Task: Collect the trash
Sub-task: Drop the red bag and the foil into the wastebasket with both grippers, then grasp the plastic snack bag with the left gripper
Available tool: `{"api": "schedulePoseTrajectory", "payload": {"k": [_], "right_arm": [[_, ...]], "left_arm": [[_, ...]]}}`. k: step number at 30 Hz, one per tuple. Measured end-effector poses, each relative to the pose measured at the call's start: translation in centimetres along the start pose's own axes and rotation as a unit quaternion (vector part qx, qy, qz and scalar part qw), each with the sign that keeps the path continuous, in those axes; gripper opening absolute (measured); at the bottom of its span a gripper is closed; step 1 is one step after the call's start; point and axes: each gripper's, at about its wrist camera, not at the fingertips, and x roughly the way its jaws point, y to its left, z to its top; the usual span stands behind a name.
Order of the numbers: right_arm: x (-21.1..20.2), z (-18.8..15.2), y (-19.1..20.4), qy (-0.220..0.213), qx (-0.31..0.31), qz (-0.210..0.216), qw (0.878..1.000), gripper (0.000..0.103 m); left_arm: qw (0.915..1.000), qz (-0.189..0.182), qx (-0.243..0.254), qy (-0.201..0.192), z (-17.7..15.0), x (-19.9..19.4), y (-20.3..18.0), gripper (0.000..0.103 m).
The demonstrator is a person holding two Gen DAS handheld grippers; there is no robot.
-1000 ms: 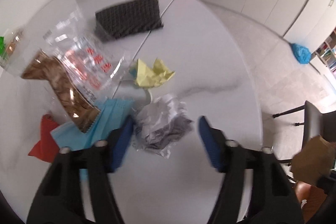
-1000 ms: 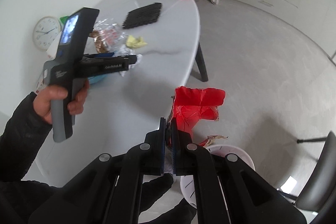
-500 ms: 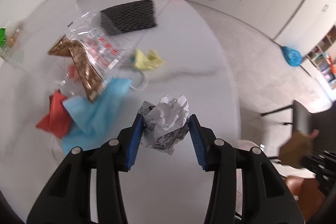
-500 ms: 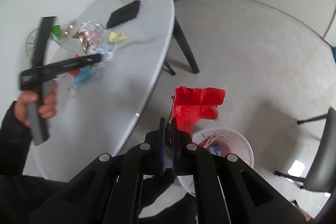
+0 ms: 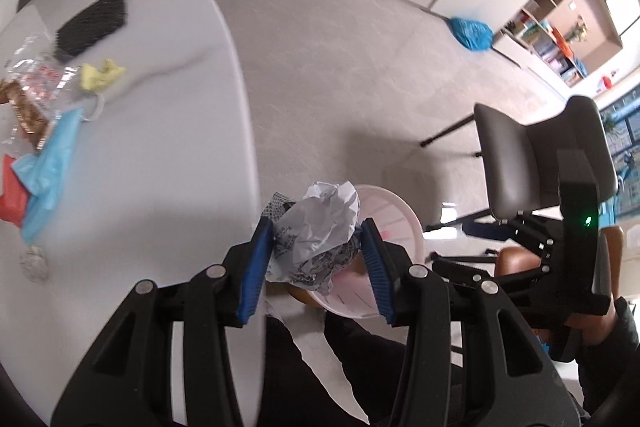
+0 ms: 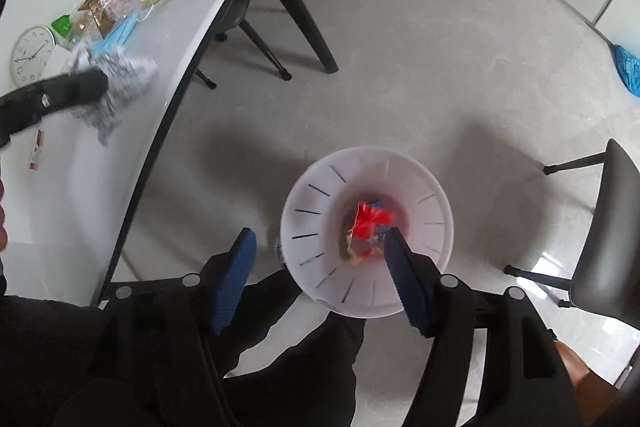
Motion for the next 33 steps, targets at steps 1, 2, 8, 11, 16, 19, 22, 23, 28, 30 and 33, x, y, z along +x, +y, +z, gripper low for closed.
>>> {"api": "schedulePoseTrajectory", "payload": {"k": [1,2,8,11,16,19,22,23,28,30,33], "right_arm": [[-0.3,-0.1,-0.5,-0.003,0.006,-0.005,1.000,0.075],[-0.4,-0.3,-0.9,-0.005,0.010,-0.009,1.000,0.078],[-2.1,-0.8,-3.7,-0.015,0.021,-0.050,0.998,0.083],[-2.7,-1.2,-4.7,-0.019,0.025,-0.057,0.998,0.084],[-3.6,-1.6,-6.1,-0.026,0.027,-0.068,0.997,0.088],[-4.2,-1.5,-6.2,-0.034,0.022,-0.071,0.997,0.090],[-4.7,-1.2,-5.9,-0.043,0.014,-0.069,0.997,0.093],[-4.9,-0.9,-5.6,-0.047,0.010,-0.068,0.997,0.093],[-6.2,1.1,-2.8,-0.079,-0.018,-0.057,0.995,0.097],[-6.6,2.3,-0.9,-0.094,-0.036,-0.046,0.994,0.098],[-6.8,4.1,2.0,-0.112,-0.063,-0.030,0.991,0.100]], "left_arm": [[1.0000,-0.003,0.003,0.004,-0.1,0.4,-0.6,0.045],[0.9999,-0.005,0.007,0.007,-0.2,0.7,-1.2,0.045],[0.9995,-0.016,0.019,0.020,-0.8,2.2,-4.1,0.045],[0.9989,-0.026,0.030,0.025,-1.3,2.6,-5.7,0.050],[0.9990,-0.019,0.037,0.012,-1.4,2.0,-7.0,0.090],[0.9994,-0.012,0.031,0.005,-1.4,1.2,-7.2,0.095],[0.9998,0.008,0.017,-0.004,-1.2,0.2,-6.5,0.095],[0.9998,0.014,0.010,-0.008,-1.3,-0.3,-6.0,0.095],[0.9961,0.058,-0.041,-0.052,-1.9,-4.3,-2.1,0.095],[0.9926,0.081,-0.061,-0.066,-2.4,-5.7,-0.2,0.095],[0.9843,0.118,-0.100,-0.085,-3.4,-7.9,3.8,0.095]]}}
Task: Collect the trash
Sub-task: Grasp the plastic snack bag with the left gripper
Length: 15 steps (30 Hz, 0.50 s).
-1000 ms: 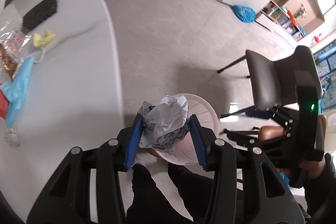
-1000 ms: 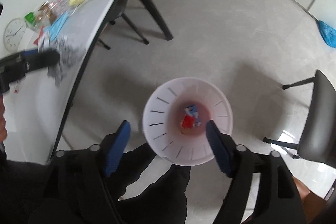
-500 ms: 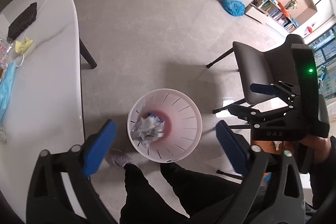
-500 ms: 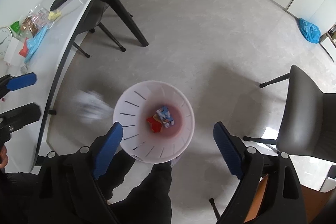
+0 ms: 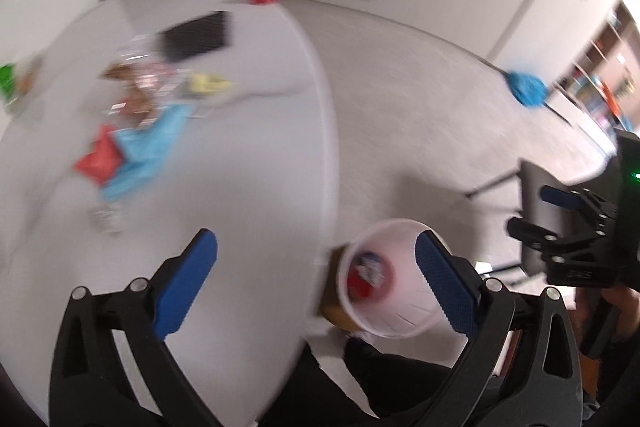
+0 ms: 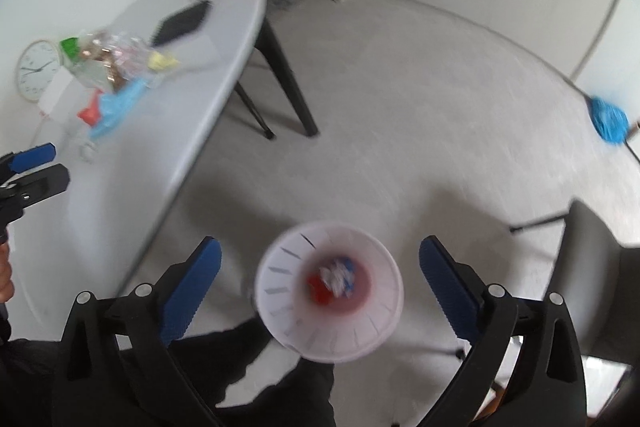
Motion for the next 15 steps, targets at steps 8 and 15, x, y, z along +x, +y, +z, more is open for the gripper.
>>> {"api": "schedulePoseTrajectory", "payload": {"k": [8,15], "right_arm": [[2.9,6.7,8.2,-0.025,-0.076,0.052,0.995,0.100],[6.6,12.6,15.5,-0.039,-0.155,0.089,0.983,0.100]], "left_arm": [[0.9952,0.057,-0.077,-0.023,-0.1,-1.7,9.0,0.095],[0.9914,0.054,-0.115,-0.030,0.6,-1.6,13.5,0.095]]}}
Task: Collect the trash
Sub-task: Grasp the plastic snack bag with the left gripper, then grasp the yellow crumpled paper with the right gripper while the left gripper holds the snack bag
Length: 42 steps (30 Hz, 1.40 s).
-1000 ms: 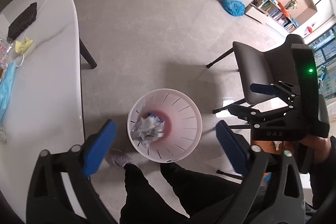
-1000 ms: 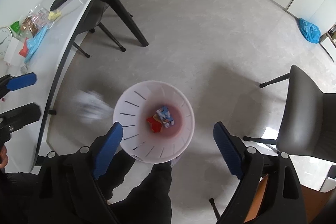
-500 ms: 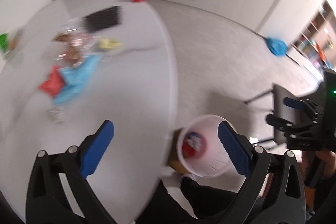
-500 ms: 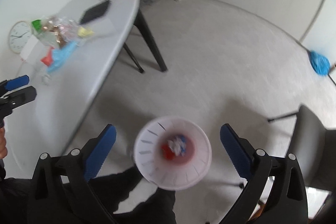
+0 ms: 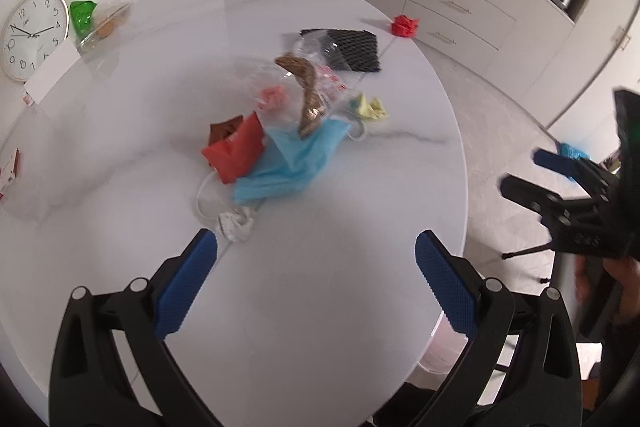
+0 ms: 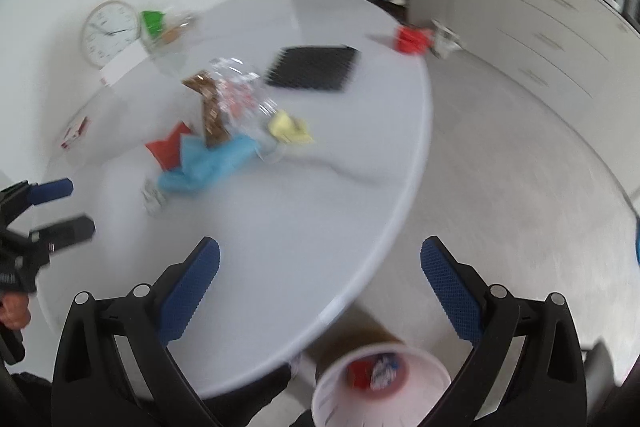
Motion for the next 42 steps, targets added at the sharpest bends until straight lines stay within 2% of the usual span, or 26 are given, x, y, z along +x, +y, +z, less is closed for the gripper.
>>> {"api": "schedulePoseTrajectory", "payload": {"k": [4,8,10,14,18,19,24,25,28,30,35,42], "right_arm": [[2.3,2.7,1.1,0.002,-0.028,-0.004,1.000,0.100],[3.7,3.8,0.8,0.005,-0.026,-0.013,1.000,0.100],[4.5,3.9,0.1,0.012,-0.018,-0.019,1.000,0.100],[5.7,3.1,-2.0,0.031,0.007,-0.025,0.999,0.100],[6.7,2.4,-3.1,0.045,0.018,-0.025,0.999,0.100],[6.9,2.3,-3.3,0.047,0.021,-0.024,0.998,0.100],[8.1,2.3,-3.4,0.053,0.029,-0.015,0.998,0.100],[8.3,2.5,-3.4,0.053,0.029,-0.013,0.998,0.100],[8.8,3.0,-3.1,0.049,0.026,-0.004,0.998,0.100],[9.1,3.5,-3.0,0.048,0.024,0.006,0.999,0.095],[10.4,5.2,-2.2,0.049,0.001,0.041,0.998,0.077],[13.8,8.7,0.9,0.058,-0.078,0.059,0.993,0.070]], "left_arm": [[0.9995,-0.019,-0.026,-0.005,2.5,1.5,1.4,0.095],[0.9983,-0.030,-0.048,-0.015,5.8,4.2,2.0,0.095],[0.9974,-0.034,-0.061,-0.013,7.5,6.1,2.2,0.094],[0.9952,-0.044,-0.087,-0.002,10.1,9.5,2.5,0.085],[0.9923,-0.048,-0.113,0.017,11.4,12.7,2.6,0.083],[0.9909,-0.049,-0.123,0.026,11.6,13.6,2.7,0.080],[0.9862,-0.052,-0.147,0.054,11.8,16.2,2.8,0.049],[0.9866,-0.047,-0.145,0.058,11.7,16.5,2.6,0.047],[0.9887,-0.042,-0.132,0.057,11.8,16.8,2.1,0.030],[0.9906,-0.036,-0.122,0.050,11.9,16.8,1.8,0.022],[0.9911,-0.043,-0.119,0.040,12.3,16.4,2.0,0.014],[0.9894,-0.062,-0.130,0.015,12.1,13.9,3.1,0.013]]}}
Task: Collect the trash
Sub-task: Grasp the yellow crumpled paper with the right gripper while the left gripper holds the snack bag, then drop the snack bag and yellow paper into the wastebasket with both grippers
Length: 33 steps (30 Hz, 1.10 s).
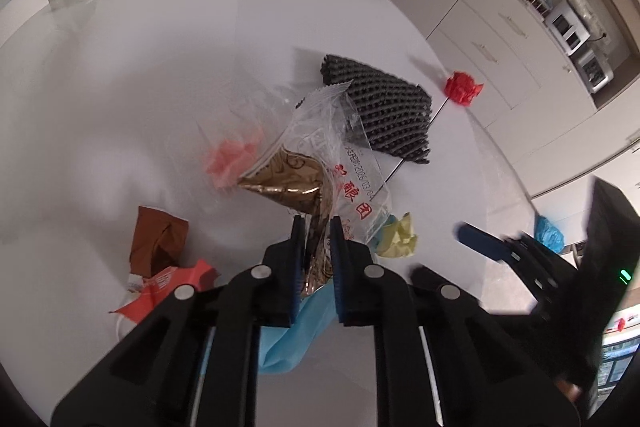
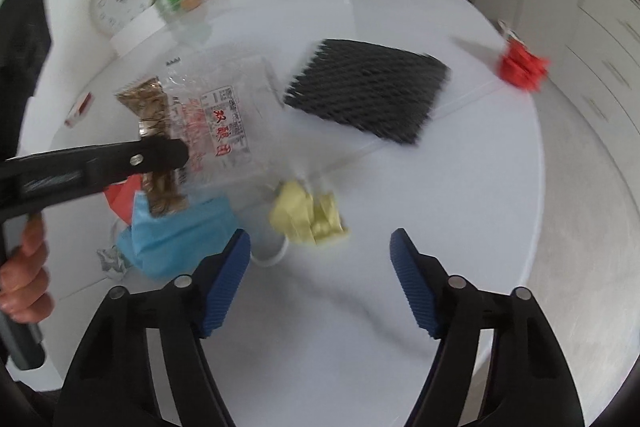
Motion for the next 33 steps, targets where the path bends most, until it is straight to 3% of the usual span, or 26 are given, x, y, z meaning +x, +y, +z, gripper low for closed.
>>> {"api": "schedulePoseTrajectory", "payload": {"k": [6,8,12,19,23,27,33], "right_arm": [[3.1,1.4,-0.2,0.035,0.007,0.001,0.999,0.061],[3.6,1.5,-0.1,0.045,0.010,-0.001,0.999,0.050],[3.4,1.6,0.3,0.043,0.007,-0.012,0.999,0.047],[-2.6,-1.0,-1.0,-0.002,0.054,-0.012,0.998,0.047],[-8.5,-6.3,-1.5,-0.014,0.089,-0.017,0.996,0.047],[-12.6,-14.0,-1.0,0.017,0.127,-0.037,0.991,0.048],[-13.3,-25.0,-1.2,0.075,0.196,-0.064,0.976,0.049]], "left_arm": [[0.9998,-0.014,0.000,-0.010,-0.3,-1.7,0.5,0.013],[0.9998,-0.014,0.002,-0.010,-0.4,-1.8,0.6,0.013],[0.9998,-0.013,0.003,-0.016,-0.6,-2.5,0.8,0.013],[0.9983,-0.018,0.049,-0.026,-1.5,-5.0,-0.7,0.013],[0.9944,-0.036,0.097,-0.021,-3.6,-6.9,-2.6,0.013],[0.9869,-0.064,0.148,0.003,-7.0,-7.7,-5.4,0.013],[0.9655,-0.105,0.229,0.066,-13.7,-7.7,-10.6,0.013]]}}
